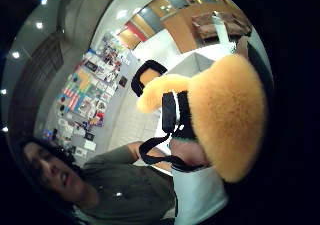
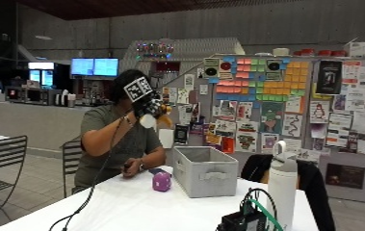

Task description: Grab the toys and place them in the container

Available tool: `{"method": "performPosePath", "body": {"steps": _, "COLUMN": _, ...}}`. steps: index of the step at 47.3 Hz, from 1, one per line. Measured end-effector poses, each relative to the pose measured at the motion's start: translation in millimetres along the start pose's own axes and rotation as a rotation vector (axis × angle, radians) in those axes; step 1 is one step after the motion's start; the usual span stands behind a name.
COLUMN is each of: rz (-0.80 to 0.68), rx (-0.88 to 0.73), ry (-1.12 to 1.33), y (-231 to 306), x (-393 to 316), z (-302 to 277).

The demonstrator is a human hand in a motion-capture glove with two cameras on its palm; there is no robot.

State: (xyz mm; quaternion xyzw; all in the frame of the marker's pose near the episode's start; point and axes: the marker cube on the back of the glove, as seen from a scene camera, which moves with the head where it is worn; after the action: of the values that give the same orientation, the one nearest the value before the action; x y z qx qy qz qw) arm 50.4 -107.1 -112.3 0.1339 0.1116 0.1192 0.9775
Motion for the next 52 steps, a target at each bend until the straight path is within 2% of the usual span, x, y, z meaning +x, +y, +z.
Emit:
{"method": "performPosePath", "body": {"steps": 1, "rz": 0.093, "rx": 0.009, "ry": -0.002, "y": -17.3, "x": 0.1, "z": 1.3}}
{"method": "performPosePath", "body": {"steps": 3, "rz": 0.184, "rx": 0.036, "ry": -0.012, "y": -48.9, "x": 6.0, "z": 4.1}}
{"method": "performPosePath", "body": {"steps": 9, "rz": 0.251, "rx": 0.123, "ry": -0.048, "y": -128.3, "x": 22.3, "z": 14.9}}
{"method": "performPosePath", "body": {"steps": 11, "rz": 0.246, "rx": 0.138, "ry": -0.046, "y": -148.0, "x": 29.8, "z": 19.8}}
{"method": "performPosePath", "body": {"steps": 15, "rz": 0.136, "rx": 0.15, "ry": -0.012, "y": -177.9, "x": 52.5, "z": 32.1}}
{"method": "performPosePath", "body": {"steps": 19, "rz": 0.345, "rx": 0.153, "ry": -0.017, "y": -208.0, "x": 79.3, "z": 41.3}}
{"method": "performPosePath", "body": {"steps": 24, "rz": 0.446, "rx": 0.044, "ry": -0.065, "y": -222.0, "x": 92.7, "z": 57.8}}
{"method": "performPosePath", "body": {"steps": 29, "rz": 0.464, "rx": -0.079, "ry": -0.133, "y": -222.2, "x": 91.8, "z": 73.1}}
{"method": "performPosePath", "body": {"steps": 40, "rz": 0.444, "rx": -0.139, "ry": -0.052, "y": -193.1, "x": 99.9, "z": 76.0}}
{"method": "performPosePath", "body": {"steps": 44, "rz": 0.435, "rx": -0.181, "ry": -0.052, "y": -161.6, "x": 101.6, "z": 78.0}}
{"method": "performPosePath", "body": {"steps": 52, "rz": 0.418, "rx": -0.257, "ry": -0.051, "y": -61.8, "x": 117.6, "z": 100.2}}
